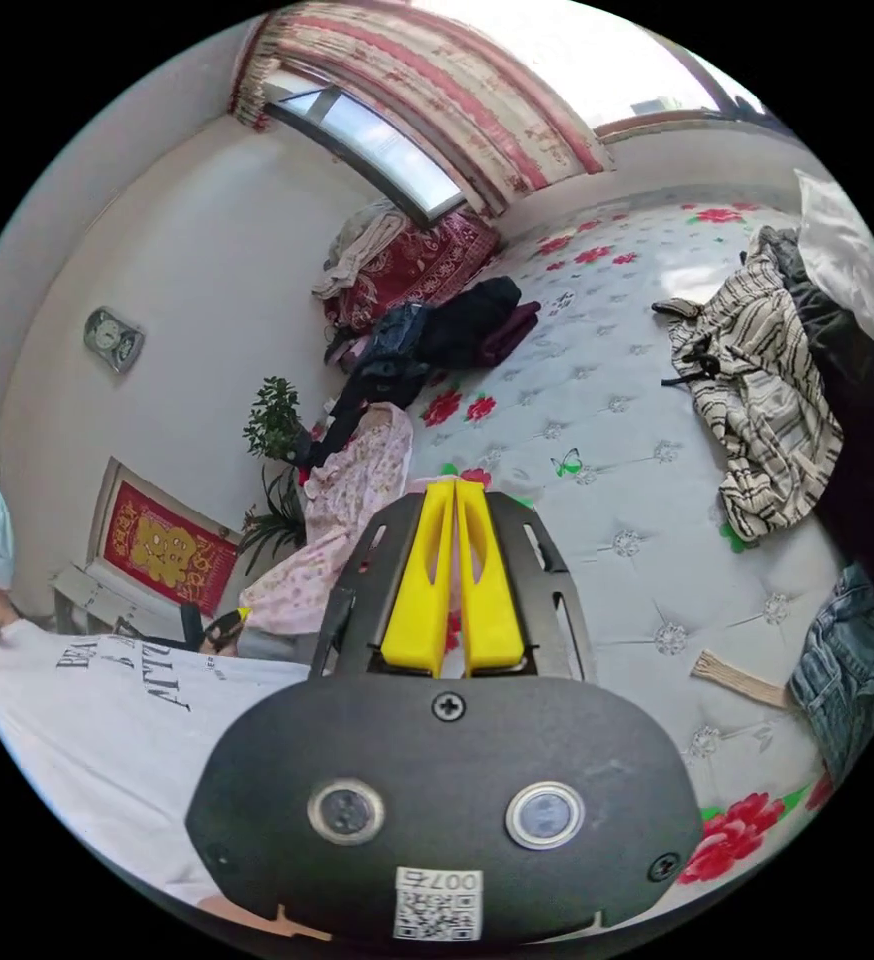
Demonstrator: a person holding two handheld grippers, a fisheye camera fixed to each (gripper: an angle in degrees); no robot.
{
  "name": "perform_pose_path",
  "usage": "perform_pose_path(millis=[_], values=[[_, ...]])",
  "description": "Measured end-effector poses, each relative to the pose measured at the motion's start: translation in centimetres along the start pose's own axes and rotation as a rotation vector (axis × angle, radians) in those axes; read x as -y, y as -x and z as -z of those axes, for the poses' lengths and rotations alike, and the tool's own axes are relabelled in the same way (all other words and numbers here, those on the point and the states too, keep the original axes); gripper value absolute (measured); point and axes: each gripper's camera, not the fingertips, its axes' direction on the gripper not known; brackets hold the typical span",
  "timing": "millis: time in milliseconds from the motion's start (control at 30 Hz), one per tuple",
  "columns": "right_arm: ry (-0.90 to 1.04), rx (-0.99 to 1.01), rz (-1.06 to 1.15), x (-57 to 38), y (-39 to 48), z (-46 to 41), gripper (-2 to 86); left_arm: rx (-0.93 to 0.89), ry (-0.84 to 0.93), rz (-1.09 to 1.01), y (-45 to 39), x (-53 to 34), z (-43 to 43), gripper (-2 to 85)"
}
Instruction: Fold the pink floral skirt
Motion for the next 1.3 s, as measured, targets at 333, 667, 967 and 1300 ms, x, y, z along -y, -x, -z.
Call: perform_pose_path(millis=[333, 667, 967, 1300], values=[[0.234, 0.254, -0.240, -1.3, -3.9, -3.4, -0.4, 0.032, -0.518, 0.446, 0.3, -17.8, 19.4, -1.0], [0.025, 0.500, -0.272, 17.2, 0.5, -16.7, -0.3, -0.086, -0.579, 0.073, -0.2, 19.1, 19.2, -1.0], [-0.700, 0.344, 0.449, 27.2, 22.6, 16.2, 0.4, -0.262, -0.843, -0.627, -40.6, 38.1, 31.1, -1.0], [-0.069, 0.030, 0.492, 9.3, 16.1, -11.4, 10.5, 0.115, -0.738, -0.435, -37.0, 23.3, 18.4, -0.9]])
